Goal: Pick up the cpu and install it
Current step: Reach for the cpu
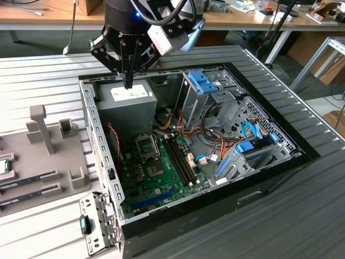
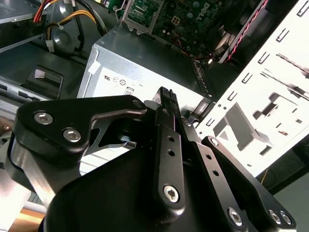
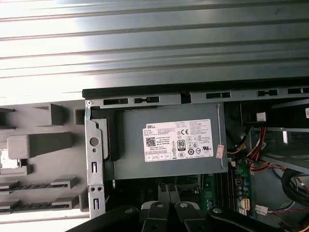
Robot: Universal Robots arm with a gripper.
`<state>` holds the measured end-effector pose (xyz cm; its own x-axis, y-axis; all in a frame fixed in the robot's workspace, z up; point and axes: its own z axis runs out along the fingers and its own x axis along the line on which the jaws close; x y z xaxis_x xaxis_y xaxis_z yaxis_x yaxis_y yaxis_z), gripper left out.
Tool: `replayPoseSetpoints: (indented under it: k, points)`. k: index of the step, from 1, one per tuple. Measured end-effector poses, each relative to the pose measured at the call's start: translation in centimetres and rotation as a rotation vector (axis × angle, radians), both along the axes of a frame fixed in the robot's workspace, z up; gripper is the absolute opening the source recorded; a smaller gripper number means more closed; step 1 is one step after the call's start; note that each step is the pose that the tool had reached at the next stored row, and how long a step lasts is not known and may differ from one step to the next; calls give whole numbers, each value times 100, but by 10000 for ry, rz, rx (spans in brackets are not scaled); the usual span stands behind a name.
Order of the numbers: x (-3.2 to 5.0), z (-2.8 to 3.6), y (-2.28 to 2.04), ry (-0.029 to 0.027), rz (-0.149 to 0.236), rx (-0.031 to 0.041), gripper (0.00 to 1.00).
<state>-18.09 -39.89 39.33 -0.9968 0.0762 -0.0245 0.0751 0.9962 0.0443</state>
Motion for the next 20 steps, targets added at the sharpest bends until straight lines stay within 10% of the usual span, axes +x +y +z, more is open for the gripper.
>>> replayPoseSetpoints:
  k: [20]
  points:
    - [-113, 0, 0, 0, -1, 0, 11]
